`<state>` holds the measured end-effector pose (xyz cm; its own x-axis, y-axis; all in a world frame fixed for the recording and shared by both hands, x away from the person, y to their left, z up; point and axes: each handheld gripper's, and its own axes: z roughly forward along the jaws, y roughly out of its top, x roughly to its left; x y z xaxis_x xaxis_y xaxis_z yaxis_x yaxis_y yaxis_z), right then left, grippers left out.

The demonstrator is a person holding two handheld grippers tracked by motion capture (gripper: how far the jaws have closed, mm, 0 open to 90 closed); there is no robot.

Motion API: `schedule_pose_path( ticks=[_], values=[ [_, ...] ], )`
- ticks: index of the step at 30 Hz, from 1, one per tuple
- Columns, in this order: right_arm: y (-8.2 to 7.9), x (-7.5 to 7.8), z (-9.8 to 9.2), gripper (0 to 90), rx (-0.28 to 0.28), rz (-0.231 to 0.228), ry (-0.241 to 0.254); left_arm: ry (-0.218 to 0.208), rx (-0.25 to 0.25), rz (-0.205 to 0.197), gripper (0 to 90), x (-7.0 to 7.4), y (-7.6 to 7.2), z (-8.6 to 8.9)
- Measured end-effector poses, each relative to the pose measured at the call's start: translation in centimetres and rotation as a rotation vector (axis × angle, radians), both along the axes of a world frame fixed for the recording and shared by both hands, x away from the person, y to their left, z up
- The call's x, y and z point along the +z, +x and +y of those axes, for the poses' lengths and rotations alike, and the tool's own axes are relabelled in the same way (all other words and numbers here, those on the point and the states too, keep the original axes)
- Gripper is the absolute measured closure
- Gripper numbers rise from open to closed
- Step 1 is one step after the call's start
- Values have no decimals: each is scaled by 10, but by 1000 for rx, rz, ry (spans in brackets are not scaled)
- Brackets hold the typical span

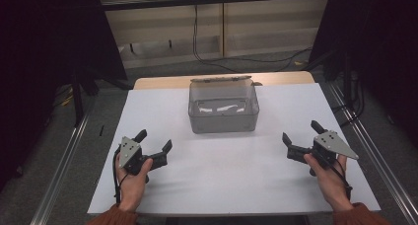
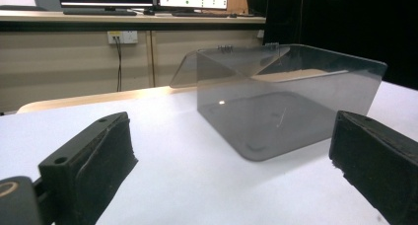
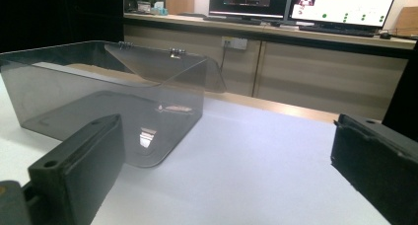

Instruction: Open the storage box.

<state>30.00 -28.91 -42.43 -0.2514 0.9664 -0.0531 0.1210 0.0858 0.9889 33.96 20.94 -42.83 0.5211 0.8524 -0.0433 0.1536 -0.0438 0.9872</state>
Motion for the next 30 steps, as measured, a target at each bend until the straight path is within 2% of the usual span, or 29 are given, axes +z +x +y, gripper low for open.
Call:
schedule_pose_path(
  ticks=[1,7,10,13,15,18,20,22,25,30],
  values=[
    [-2,-1,-1,0,-4,3,3,9,4,-5,29,0,-2,1],
    [-16,-5,-8,0,-13,14,10,2,30,12,29,-2,-10,10],
    [-21,-7,-12,0,-16,14,7,4,30,20,29,-5,-14,12],
    [-28,-10,-18,0,-31,1,28,-2,26,26,29,-6,-19,14],
    [-34,-12,-20,0,-42,8,18,6,42,27,29,-7,-24,15],
    [-40,-15,-22,0,-33,24,32,39,62,28,16,-9,-29,15],
    [-45,-18,-25,0,-14,33,40,30,51,33,14,-10,-28,14],
    [-46,-19,-26,0,-23,38,40,41,54,25,14,-10,-27,13],
    [-43,-20,-24,0,-22,31,28,28,41,47,14,-12,-25,13],
    [-39,-19,-17,0,-11,13,0,6,35,52,14,-12,-23,14]
  ],
)
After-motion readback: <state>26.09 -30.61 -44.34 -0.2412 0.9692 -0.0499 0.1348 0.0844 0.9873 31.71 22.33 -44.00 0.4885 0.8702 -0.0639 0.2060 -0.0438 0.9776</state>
